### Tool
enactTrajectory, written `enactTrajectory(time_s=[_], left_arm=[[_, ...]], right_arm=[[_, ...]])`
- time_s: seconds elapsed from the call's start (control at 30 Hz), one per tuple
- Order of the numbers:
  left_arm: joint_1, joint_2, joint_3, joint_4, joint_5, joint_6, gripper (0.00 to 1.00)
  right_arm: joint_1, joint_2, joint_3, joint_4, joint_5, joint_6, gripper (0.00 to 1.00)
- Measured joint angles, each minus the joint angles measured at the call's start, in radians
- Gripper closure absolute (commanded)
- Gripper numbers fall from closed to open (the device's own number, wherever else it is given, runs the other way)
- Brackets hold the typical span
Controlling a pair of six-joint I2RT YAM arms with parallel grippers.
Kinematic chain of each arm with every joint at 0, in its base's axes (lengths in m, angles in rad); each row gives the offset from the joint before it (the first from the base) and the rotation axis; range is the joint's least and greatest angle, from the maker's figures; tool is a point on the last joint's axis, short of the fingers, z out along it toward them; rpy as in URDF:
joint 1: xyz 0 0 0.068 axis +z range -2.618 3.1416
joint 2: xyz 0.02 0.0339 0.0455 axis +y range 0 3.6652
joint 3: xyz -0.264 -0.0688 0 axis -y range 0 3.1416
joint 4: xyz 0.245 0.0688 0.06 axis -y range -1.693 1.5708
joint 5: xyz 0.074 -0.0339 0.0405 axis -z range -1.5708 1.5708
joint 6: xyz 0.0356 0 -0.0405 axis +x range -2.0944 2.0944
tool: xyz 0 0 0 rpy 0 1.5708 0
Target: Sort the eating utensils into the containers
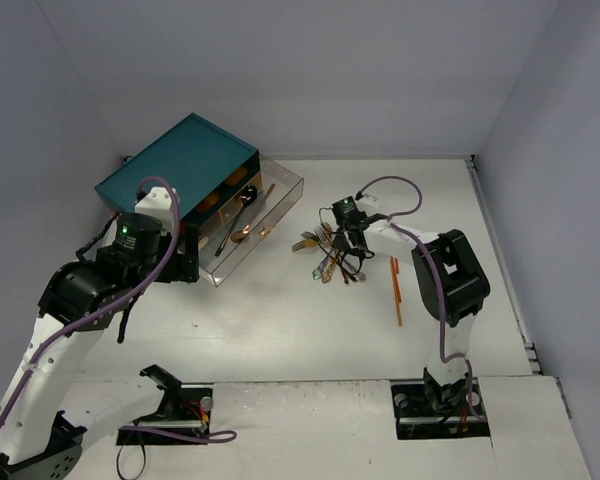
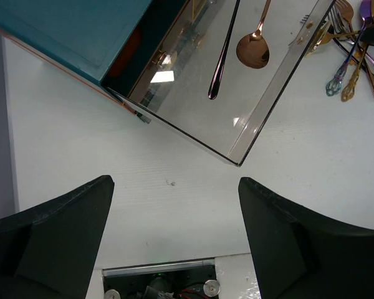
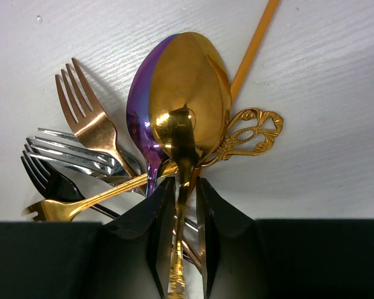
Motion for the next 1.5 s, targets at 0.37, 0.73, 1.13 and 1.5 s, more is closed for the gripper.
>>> enactTrajectory(time_s=[0.37,0.73,1.13,1.5], left_arm=[[0.0,-0.001,0.0,0.0,0.0,0.0,0.21],[0.0,-0.001,0.0,0.0,0.001,0.0,0.21],[0.0,-0.013,0.0,0.0,-0.002,0.001,0.21],[0.0,-0.022,0.0,0.0,-0.009,0.002,0.21]], right_arm=[[-0.005,-0.062,-0.017,-0.012,0.021,-0.029,1.0],[0.025,-0.314,0.087,-0.077,0.026,-0.084,1.0],[0.283,-0.156,0.698,-0.019,-0.002,-0.019,0.97],[0.36,0.195,0.803,-0.032,0.006,0.079,0.84]])
